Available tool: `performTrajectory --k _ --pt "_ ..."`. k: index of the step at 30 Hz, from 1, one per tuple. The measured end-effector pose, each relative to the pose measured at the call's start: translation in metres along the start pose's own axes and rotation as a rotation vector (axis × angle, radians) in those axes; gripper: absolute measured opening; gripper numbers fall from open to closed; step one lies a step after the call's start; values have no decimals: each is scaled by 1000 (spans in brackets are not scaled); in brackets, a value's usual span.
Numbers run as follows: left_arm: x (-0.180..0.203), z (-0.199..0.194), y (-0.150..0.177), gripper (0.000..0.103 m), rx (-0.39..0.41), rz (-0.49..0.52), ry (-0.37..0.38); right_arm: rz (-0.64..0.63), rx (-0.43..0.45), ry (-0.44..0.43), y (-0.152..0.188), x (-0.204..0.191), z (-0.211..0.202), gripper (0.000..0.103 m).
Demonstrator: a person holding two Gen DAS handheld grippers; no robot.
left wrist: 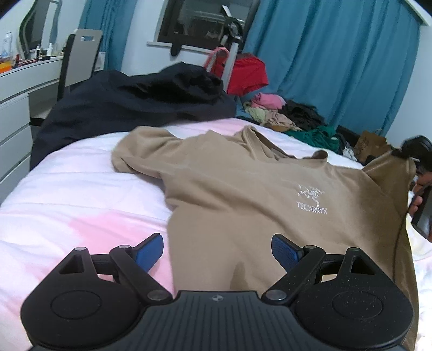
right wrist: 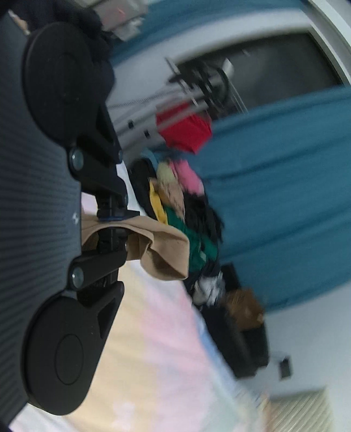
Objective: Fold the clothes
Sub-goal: 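Lift the sleeve with the right gripper and fold it across the shirt body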
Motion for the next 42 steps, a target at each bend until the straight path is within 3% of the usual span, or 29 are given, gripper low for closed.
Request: performTrajectory --k 4,9,13,16,17,18,19,20,22,27,33,37,42 --pt "-21 -9 -9 89 35 -47 -14 -183 -71 -56 27 -80 5 7" --pt "-43 -11 -16 89 36 -136 -16 -348 -173 -130 90 -154 22 7" --pt "-50 -8 -16 89 51 -127 -38 -430 -228 -145 126 -183 45 9" --pt "-52 -1 -13 89 41 -126 -45 -389 -277 -147 136 -184 57 14" --pt "-52 0 -13 89 38 -129 -40 -363 -299 -159 138 -182 60 32" --pt "-51 2 -12 89 35 -127 -36 -336 -322 -171 140 -180 63 66" --pt "-49 4 -12 89 34 -119 -33 -318 -332 -186 140 -180 63 80" --pt "-47 5 -11 89 34 -109 -33 -310 -323 -199 139 -180 58 93" --pt "-42 7 -10 89 33 -84 -32 -304 -307 -218 133 -179 45 92" --pt "-30 3 -6 89 36 -34 -19 -249 -280 -279 111 -165 -23 92" --pt "-14 -11 0 89 49 26 -11 -206 -227 -315 79 -120 -146 92" --pt "-2 -30 12 89 43 87 3 -188 -173 -295 72 -74 -229 92" --pt "12 -59 21 89 60 181 -8 -53 -132 -227 90 -5 -307 92"
Point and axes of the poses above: each gripper's, at about its wrist camera, not at the fingertips, and z roughly the way its jaws point, x to its right, y to its underside, the point moved 7 cm from there along z, roughly the way its jaws point, and after that the axes turned 1 degree about x, right-handed, at the moved point
